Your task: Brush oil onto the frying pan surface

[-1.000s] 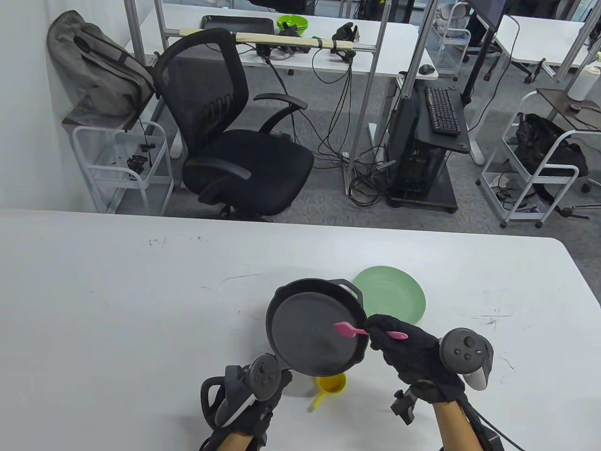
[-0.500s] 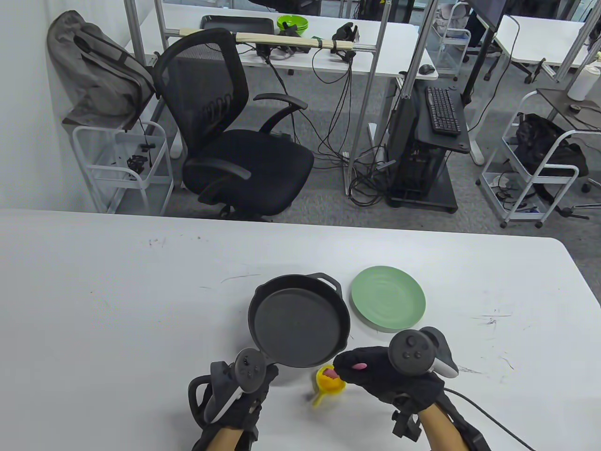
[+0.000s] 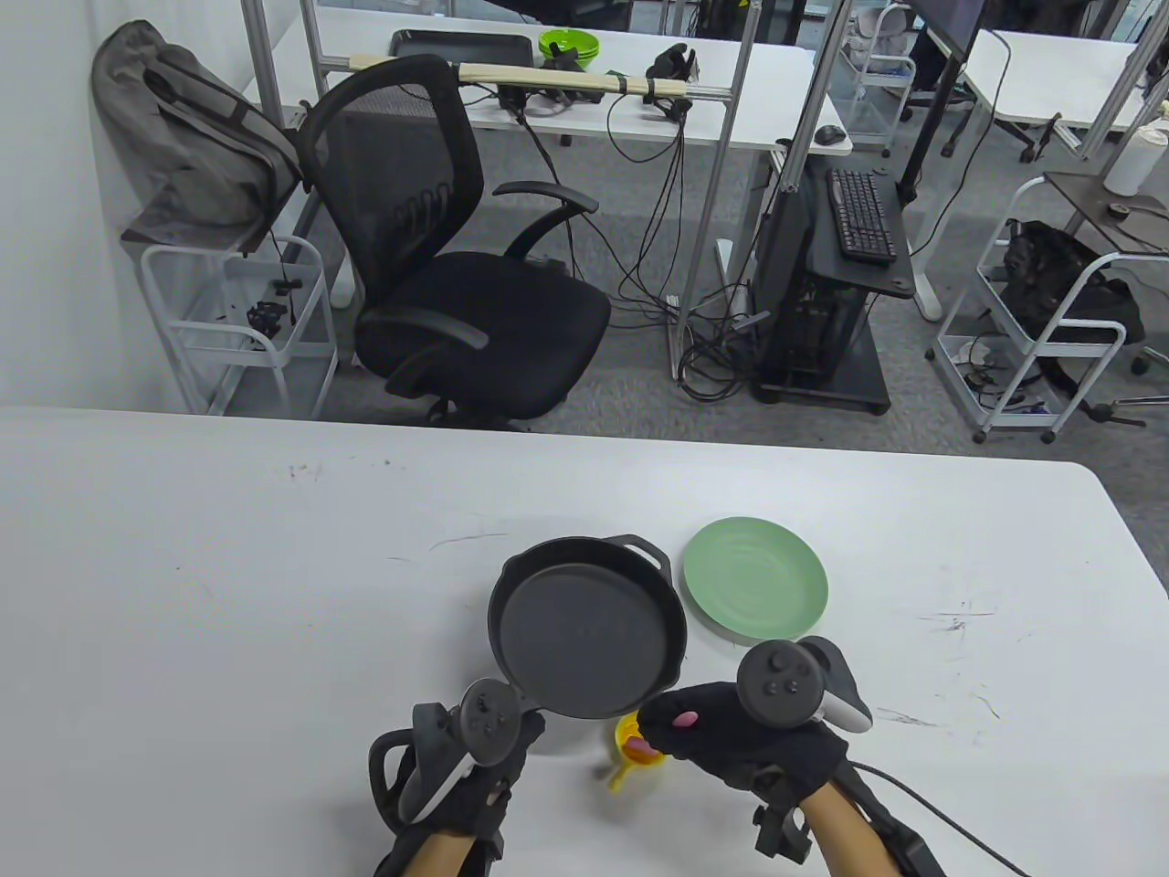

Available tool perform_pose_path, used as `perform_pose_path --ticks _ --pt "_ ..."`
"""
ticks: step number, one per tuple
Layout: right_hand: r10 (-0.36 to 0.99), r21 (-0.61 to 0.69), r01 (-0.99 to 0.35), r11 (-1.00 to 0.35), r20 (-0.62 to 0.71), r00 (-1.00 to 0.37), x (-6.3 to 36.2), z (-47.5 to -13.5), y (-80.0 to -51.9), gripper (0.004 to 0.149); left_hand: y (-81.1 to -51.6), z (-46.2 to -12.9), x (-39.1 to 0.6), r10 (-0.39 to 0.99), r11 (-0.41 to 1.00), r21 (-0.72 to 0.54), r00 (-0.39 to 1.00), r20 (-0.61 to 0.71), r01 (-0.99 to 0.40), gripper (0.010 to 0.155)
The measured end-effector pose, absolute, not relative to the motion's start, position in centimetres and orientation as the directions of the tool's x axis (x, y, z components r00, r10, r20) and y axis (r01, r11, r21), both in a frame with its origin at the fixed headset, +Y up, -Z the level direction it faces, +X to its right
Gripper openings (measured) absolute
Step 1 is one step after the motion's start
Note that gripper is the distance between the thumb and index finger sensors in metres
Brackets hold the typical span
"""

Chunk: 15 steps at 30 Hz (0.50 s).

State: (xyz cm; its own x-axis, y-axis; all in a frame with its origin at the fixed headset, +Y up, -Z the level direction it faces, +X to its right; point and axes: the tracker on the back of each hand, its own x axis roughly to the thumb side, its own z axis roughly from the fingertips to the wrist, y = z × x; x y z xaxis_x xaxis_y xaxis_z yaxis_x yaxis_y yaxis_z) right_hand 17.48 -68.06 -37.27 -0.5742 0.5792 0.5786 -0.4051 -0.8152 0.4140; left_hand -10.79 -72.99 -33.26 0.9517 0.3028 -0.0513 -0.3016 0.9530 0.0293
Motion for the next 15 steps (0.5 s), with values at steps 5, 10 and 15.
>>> perform_pose_path --ticks 5,10,15 --pt "0.577 0.4 -0.416 -0.817 0.585 -0.57 17.7 -37.18 -67.71 0.039 -72.97 -33.24 -10.75 0.302 0.953 0.032 0.952 -0.05 -0.301 0.06" --pt "0.628 0.473 -0.414 -0.778 0.562 -0.538 17.37 -37.09 -67.91 0.04 -72.95 -33.23 -10.69 0.299 0.954 0.029 0.953 -0.048 -0.298 0.06" --pt "0.628 0.467 -0.419 -0.778 0.565 -0.536 17.47 -37.01 -67.62 0.04 -72.93 -33.22 -10.69 0.3 0.954 0.03 0.953 -0.049 -0.299 0.06"
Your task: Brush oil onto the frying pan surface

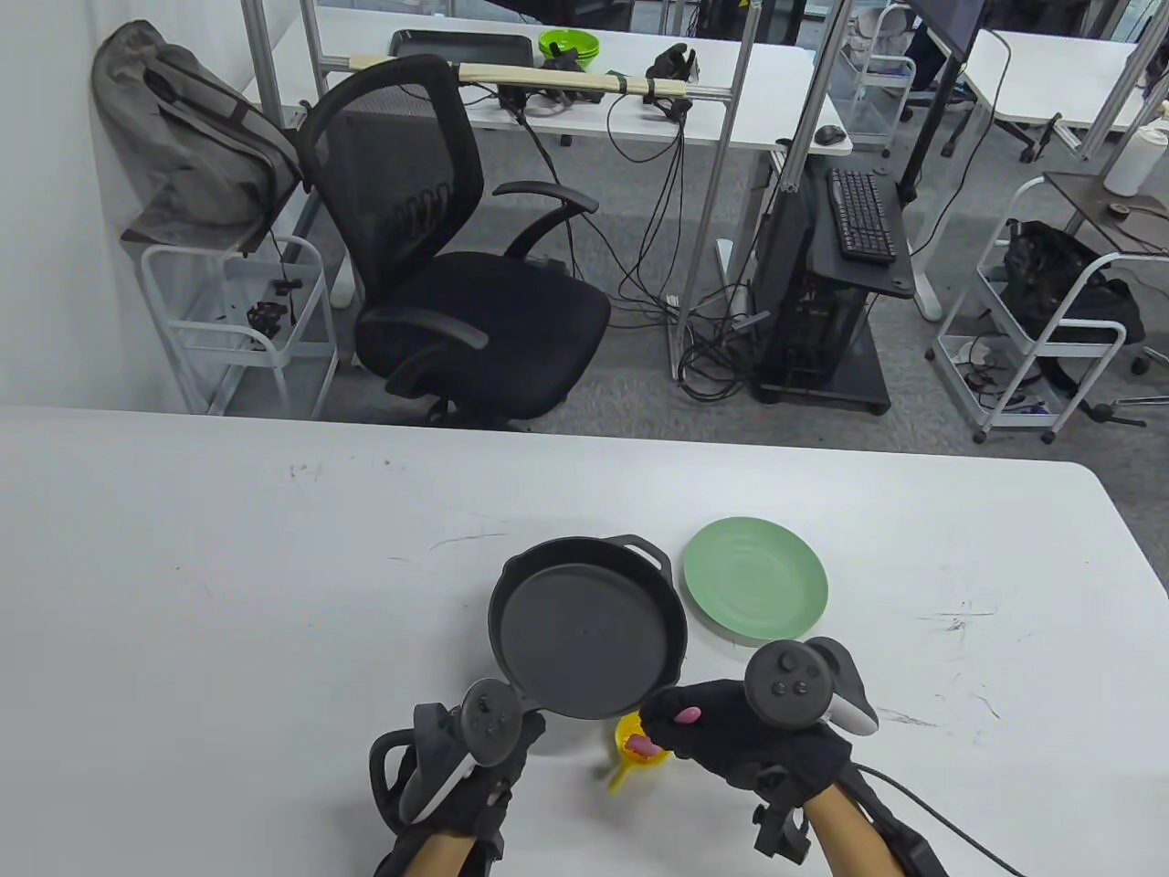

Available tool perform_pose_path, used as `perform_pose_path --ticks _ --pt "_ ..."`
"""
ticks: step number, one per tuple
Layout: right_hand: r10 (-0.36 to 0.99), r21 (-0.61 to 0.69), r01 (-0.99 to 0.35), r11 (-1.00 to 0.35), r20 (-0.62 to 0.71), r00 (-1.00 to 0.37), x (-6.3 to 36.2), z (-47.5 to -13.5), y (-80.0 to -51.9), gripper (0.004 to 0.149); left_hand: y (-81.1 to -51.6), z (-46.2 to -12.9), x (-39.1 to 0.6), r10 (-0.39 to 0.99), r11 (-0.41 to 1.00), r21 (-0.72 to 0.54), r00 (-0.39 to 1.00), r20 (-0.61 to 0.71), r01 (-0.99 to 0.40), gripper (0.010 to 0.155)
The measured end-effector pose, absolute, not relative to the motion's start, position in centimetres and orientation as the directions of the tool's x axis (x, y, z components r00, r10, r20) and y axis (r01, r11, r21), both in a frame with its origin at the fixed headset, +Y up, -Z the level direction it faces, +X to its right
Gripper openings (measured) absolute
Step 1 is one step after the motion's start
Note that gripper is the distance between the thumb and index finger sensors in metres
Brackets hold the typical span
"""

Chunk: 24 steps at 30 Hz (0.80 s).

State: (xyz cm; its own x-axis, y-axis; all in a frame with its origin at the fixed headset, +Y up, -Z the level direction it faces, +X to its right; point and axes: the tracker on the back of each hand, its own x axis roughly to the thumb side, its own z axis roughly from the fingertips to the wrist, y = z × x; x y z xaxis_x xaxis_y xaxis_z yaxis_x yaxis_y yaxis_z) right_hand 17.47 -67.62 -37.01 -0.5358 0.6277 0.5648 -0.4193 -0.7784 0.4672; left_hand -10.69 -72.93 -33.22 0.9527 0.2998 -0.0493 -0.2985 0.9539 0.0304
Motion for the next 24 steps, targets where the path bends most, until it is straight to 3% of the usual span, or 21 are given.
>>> perform_pose_path --ticks 5,8,13,17,19,24 --pt "0.613 0.434 -0.433 -0.79 0.573 -0.544 17.6 -37.0 -67.5 0.04 -72.9 -33.2 -10.6 0.296 0.955 0.029 0.954 -0.047 -0.295 0.06" --pt "0.653 0.497 -0.425 -0.757 0.54 -0.531 17.9 -37.1 -67.4 0.04 -72.9 -33.2 -10.6 0.295 0.956 0.027 0.955 -0.044 -0.294 0.06" --pt "0.692 0.407 -0.571 -0.712 0.54 -0.478 20.7 -37.3 -65.2 0.04 -73.0 -33.2 -10.4 0.29 0.957 0.021 0.956 -0.04 -0.289 0.06" --pt "0.794 0.374 -0.747 -0.55 0.513 -0.328 23.2 -37.1 -63.8 0.04 -73.0 -33.0 -9.7 0.281 0.96 0.013 0.96 -0.02 -0.28 0.06" --pt "0.799 0.296 -0.813 -0.502 0.518 -0.305 23.9 -36.8 -63.4 0.04 -72.9 -32.9 -9.2 0.289 0.957 0.006 0.957 0.001 -0.289 0.06" --pt "0.742 0.115 -0.829 -0.548 0.525 -0.417 24.1 -36.8 -63.6 0.041 -72.7 -32.4 -7.2 0.311 0.95 -0.013 0.947 0.082 -0.311 0.06"
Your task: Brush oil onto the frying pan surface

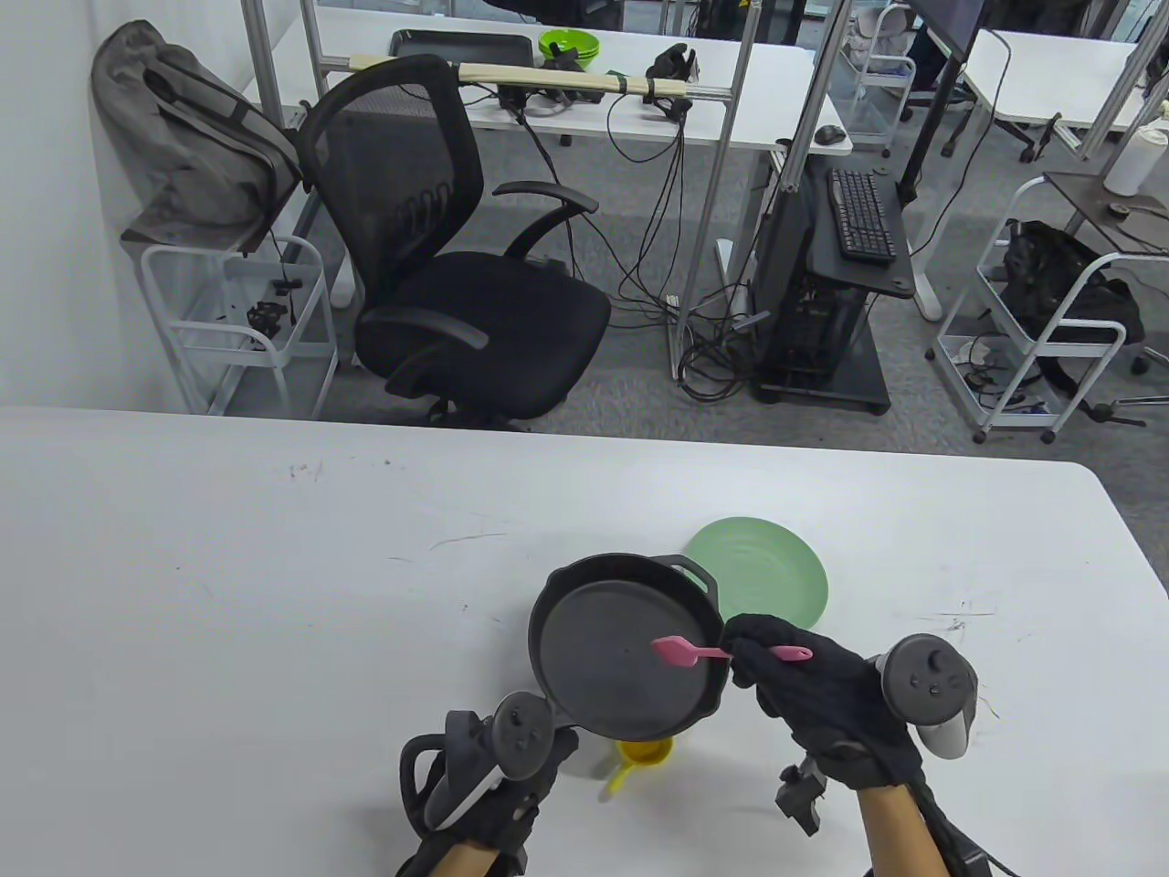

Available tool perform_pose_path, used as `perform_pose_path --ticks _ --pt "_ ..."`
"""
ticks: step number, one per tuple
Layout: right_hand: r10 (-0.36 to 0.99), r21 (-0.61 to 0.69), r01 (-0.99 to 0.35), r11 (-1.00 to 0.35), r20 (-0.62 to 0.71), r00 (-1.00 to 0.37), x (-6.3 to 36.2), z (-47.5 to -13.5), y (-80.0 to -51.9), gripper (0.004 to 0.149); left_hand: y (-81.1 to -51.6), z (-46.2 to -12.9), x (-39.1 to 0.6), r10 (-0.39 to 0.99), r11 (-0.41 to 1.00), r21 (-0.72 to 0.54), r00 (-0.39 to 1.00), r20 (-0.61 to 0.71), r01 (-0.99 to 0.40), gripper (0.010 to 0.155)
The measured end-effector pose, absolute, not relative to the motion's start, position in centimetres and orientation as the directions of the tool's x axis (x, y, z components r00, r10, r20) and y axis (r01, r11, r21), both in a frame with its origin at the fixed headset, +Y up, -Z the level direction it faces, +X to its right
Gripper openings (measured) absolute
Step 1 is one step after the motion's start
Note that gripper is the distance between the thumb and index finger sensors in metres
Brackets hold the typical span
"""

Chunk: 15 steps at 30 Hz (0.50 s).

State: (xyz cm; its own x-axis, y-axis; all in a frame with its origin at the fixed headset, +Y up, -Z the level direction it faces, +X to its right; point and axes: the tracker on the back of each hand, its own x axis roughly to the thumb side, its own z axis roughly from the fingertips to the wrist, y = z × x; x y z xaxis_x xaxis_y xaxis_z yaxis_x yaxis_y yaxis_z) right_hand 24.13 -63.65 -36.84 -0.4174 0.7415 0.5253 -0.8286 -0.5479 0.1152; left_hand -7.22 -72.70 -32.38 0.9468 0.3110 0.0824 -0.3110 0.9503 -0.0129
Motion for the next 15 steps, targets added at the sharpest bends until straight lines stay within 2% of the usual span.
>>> perform_pose_path --ticks 11,15 --pt "0.602 -0.027 -0.678 -0.734 0.436 -0.669 23.5 -38.3 -65.8 0.043 -71.8 -30.8 -3.9 0.292 0.955 -0.014 0.93 0.224 -0.296 0.06" --pt "0.588 0.013 -0.643 -0.765 0.421 -0.691 23.2 -38.7 -66.7 0.044 -71.8 -30.6 -3.6 0.287 0.956 -0.01 0.928 0.239 -0.294 0.06"
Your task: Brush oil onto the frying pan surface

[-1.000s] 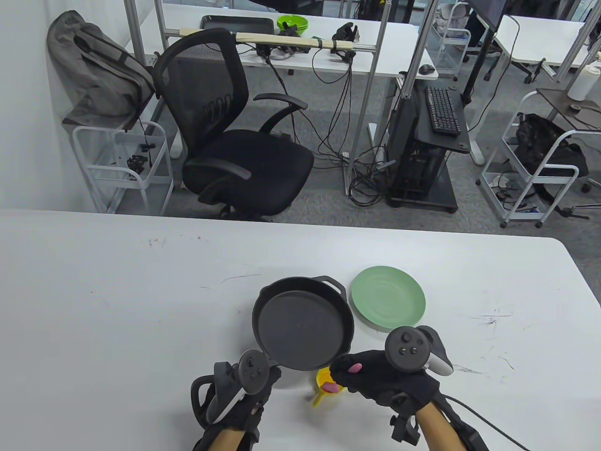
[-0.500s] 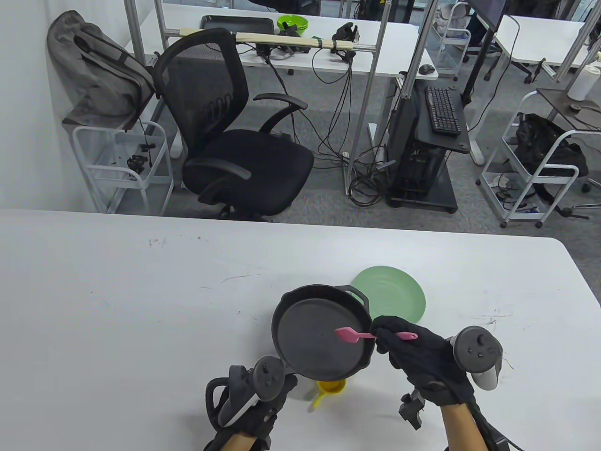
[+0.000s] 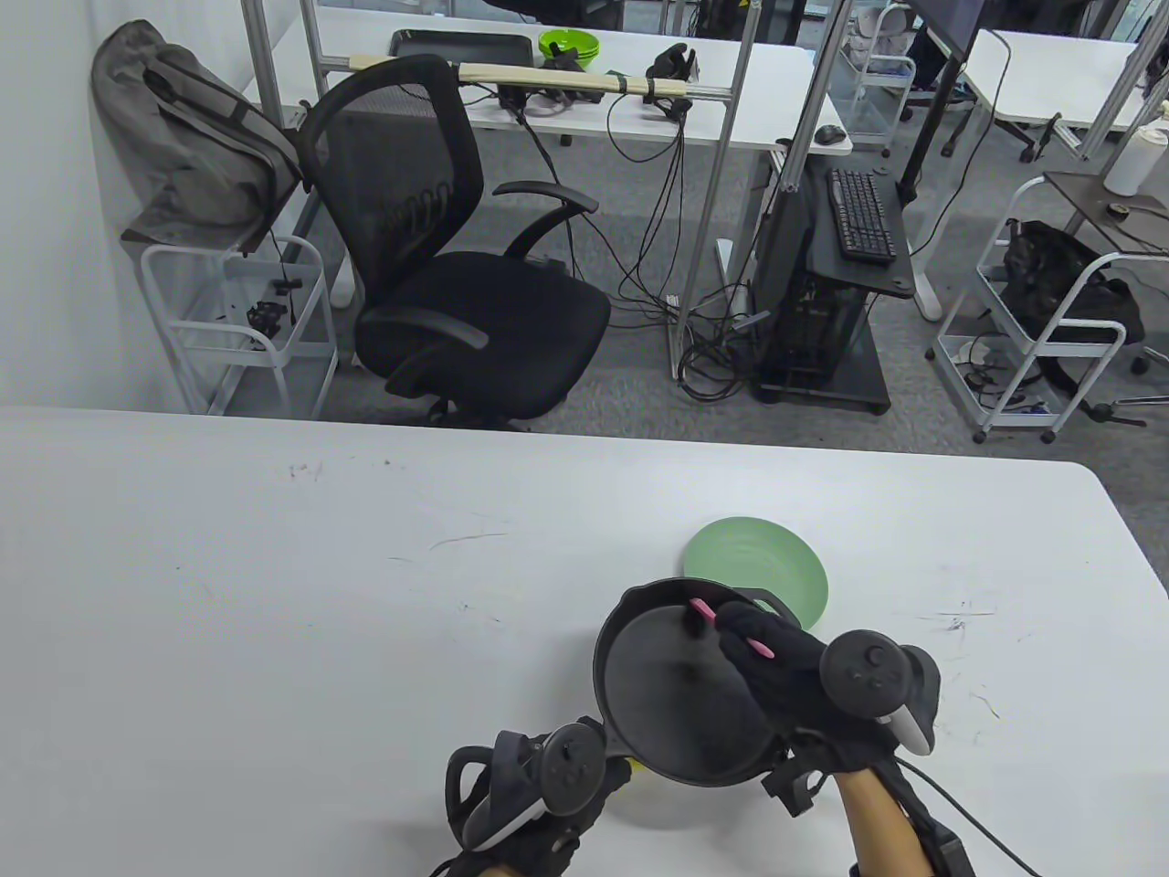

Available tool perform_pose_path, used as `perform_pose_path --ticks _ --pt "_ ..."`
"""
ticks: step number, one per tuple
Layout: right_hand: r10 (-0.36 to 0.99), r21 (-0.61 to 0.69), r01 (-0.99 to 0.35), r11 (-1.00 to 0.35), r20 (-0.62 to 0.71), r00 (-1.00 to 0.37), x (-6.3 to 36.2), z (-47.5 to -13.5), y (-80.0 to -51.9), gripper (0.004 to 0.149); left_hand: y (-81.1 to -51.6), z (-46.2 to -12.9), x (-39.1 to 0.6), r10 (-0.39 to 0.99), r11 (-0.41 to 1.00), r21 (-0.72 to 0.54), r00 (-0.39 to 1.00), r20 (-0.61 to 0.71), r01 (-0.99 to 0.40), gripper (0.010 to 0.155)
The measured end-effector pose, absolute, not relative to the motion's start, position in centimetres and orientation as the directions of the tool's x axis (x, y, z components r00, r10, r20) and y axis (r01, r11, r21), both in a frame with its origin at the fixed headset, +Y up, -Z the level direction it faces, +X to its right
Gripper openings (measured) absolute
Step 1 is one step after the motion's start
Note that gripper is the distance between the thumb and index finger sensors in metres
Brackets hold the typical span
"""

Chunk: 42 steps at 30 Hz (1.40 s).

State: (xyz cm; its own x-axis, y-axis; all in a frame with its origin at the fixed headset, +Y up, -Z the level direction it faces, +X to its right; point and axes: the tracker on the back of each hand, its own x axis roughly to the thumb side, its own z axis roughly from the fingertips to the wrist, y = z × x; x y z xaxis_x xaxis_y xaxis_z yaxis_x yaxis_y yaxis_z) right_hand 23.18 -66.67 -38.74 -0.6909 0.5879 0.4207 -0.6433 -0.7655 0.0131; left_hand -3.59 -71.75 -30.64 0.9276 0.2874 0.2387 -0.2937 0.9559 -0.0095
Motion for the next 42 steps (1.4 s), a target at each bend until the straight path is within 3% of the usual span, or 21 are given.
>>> perform_pose_path --ticks 3,8,16,21,25,31,35,42 --pt "0.661 0.146 -0.672 -0.726 0.416 -0.624 22.2 -38.8 -67.3 0.046 -71.8 -30.6 -3.5 0.276 0.959 -0.002 0.931 0.238 -0.284 0.06" --pt "0.689 0.246 -0.663 -0.707 0.454 -0.565 20.1 -38.2 -67.9 0.046 -71.8 -30.6 -3.6 0.265 0.962 -0.002 0.936 0.232 -0.272 0.06" --pt "0.816 0.441 -0.694 -0.568 0.413 -0.405 18.5 -37.6 -68.3 0.046 -71.8 -30.7 -3.7 0.266 0.962 -0.009 0.938 0.223 -0.271 0.06" --pt "0.845 0.383 -0.774 -0.504 0.406 -0.349 19.3 -37.7 -68.1 0.047 -71.7 -30.7 -4.0 0.27 0.961 -0.006 0.94 0.21 -0.275 0.06" --pt "0.868 0.458 -0.747 -0.481 0.367 -0.334 19.1 -37.9 -68.4 0.047 -71.7 -30.8 -4.0 0.271 0.961 -0.007 0.939 0.212 -0.276 0.06" --pt "0.764 0.279 -0.726 -0.628 0.397 -0.509 19.8 -38.1 -68.1 0.046 -71.6 -30.7 -3.9 0.249 0.967 0.004 0.944 0.217 -0.256 0.06" --pt "0.775 0.278 -0.736 -0.618 0.373 -0.51 20.1 -38.4 -68.3 0.047 -71.6 -30.6 -3.7 0.251 0.966 0.008 0.942 0.22 -0.259 0.06" --pt "0.695 0.161 -0.69 -0.706 0.348 -0.63 21.0 -39.1 -68.5 0.047 -71.6 -30.7 -3.8 0.248 0.967 0.008 0.944 0.218 -0.255 0.06"
